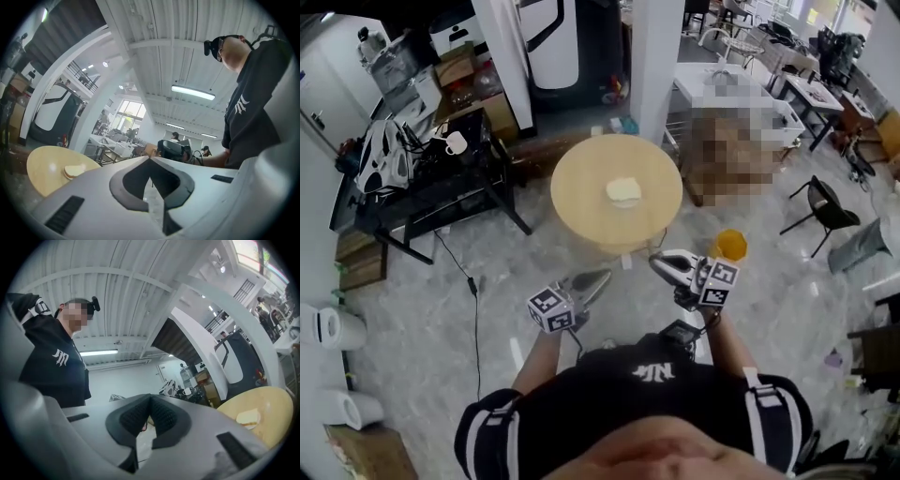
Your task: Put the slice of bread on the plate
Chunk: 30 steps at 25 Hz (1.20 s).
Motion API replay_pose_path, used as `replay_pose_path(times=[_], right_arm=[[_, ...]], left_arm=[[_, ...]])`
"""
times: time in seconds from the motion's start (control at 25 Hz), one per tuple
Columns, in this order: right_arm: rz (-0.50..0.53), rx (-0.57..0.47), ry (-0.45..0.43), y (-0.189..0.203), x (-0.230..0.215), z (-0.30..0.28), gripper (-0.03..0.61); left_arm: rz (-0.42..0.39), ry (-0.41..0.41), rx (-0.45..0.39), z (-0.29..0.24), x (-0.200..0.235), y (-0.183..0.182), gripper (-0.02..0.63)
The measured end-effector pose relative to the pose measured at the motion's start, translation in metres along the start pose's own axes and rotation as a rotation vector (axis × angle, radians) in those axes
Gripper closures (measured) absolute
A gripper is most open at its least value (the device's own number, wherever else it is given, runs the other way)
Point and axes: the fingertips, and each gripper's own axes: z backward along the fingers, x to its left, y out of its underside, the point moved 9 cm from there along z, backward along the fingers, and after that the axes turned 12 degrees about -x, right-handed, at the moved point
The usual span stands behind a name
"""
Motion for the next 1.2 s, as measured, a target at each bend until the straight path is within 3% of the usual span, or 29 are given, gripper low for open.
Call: replay_pose_path(times=[0.32, 0.48, 0.6, 0.8, 1.04, 1.2], right_arm=[[0.044, -0.04, -0.132, -0.04, 0.019, 0.02, 0.577], [-0.005, -0.033, -0.142, -0.03, 0.032, 0.062, 0.577], [-0.048, -0.021, -0.127, -0.017, 0.039, 0.091, 0.577], [-0.091, -0.054, -0.113, 0.0, 0.037, 0.126, 0.575], [-0.122, -0.058, -0.109, 0.02, 0.036, 0.119, 0.575], [-0.132, -0.06, -0.141, 0.018, 0.033, 0.123, 0.575]], left_arm=[[-0.065, -0.023, -0.038, -0.024, -0.049, -0.023, 0.601], [-0.048, -0.033, 0.046, -0.043, -0.075, 0.012, 0.601], [-0.011, -0.032, 0.042, -0.054, -0.101, 0.022, 0.601], [0.006, -0.064, 0.123, -0.058, -0.128, 0.061, 0.601], [0.049, -0.181, 0.171, -0.039, -0.132, 0.086, 0.601], [0.048, -0.174, 0.227, -0.051, -0.133, 0.092, 0.601]])
